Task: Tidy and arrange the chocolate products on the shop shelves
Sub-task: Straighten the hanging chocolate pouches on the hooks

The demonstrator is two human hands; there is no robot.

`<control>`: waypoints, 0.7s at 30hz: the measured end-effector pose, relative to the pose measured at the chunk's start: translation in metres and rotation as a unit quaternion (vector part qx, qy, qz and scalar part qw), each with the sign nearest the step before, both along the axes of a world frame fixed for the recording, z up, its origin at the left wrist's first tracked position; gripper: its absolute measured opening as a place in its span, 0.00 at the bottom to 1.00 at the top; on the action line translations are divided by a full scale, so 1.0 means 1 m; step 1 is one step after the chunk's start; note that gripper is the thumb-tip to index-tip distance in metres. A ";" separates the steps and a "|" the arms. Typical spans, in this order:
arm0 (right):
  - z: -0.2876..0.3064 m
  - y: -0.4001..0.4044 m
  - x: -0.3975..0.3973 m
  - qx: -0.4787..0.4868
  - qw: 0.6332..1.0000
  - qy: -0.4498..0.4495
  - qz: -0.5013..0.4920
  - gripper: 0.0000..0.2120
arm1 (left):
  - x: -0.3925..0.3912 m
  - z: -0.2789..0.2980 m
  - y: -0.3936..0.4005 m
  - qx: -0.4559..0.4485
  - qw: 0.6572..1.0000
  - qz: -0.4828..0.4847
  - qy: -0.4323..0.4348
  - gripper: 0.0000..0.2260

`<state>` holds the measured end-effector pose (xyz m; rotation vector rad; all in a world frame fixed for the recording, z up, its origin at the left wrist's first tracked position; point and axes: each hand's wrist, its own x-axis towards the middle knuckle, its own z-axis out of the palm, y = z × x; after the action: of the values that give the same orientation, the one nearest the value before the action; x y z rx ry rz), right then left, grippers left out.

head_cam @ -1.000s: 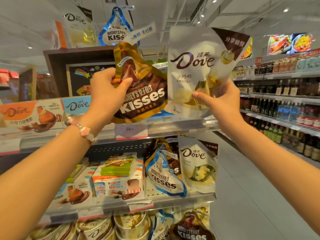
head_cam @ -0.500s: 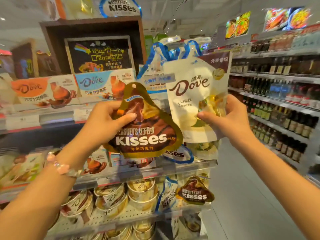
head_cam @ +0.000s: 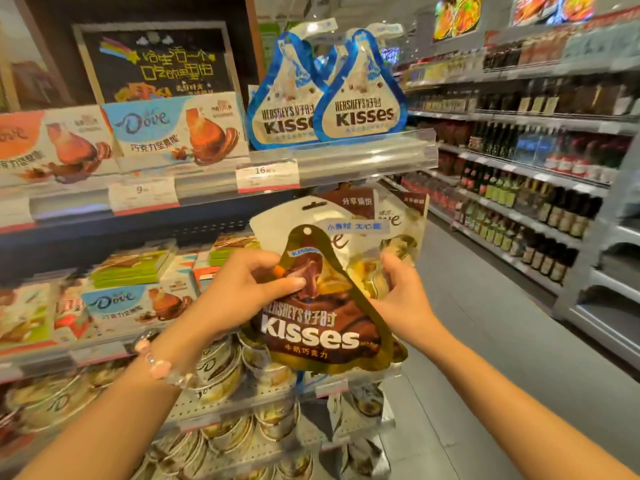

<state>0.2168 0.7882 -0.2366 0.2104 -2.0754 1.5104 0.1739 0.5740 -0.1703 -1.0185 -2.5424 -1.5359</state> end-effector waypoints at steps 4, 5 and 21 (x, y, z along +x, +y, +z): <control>-0.019 0.000 -0.008 -0.039 0.994 -0.041 0.098 0.21 | -0.005 -0.023 0.002 0.043 0.997 0.057 -0.030 0.10; -0.024 0.000 -0.011 -0.037 0.991 -0.056 0.115 0.21 | -0.006 -0.029 0.004 0.048 0.995 0.080 -0.035 0.09; -0.028 0.047 -0.128 0.246 0.966 -0.070 0.036 0.12 | -0.037 -0.064 0.012 0.064 0.948 0.310 -0.043 0.06</control>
<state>0.0885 0.8348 -0.2644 0.3776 -2.5571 1.0453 0.1372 0.5862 -0.2343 -0.1016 -2.4191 -1.5309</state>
